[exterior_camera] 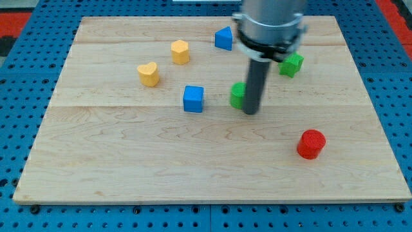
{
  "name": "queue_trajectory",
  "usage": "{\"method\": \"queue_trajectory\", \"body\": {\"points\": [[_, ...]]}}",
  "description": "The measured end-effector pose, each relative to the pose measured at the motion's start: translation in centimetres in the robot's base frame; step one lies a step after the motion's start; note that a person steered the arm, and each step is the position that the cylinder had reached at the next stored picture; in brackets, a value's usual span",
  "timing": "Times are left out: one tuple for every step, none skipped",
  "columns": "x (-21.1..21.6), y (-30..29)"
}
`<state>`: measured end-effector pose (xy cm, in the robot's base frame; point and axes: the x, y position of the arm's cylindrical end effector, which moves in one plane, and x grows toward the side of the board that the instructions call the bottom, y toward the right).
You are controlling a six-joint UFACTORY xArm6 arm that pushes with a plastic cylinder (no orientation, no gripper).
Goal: Place the green circle left to the triangle
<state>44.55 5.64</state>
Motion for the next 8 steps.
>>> {"method": "queue_trajectory", "body": {"points": [[-3.9,-1.7],[-7.4,-3.6],[-7.9,1.1],[-10.7,0.2],[-9.6,1.2],[-10.7,-3.2],[-8.5,-1.5],[-8.0,-5.8]]}}
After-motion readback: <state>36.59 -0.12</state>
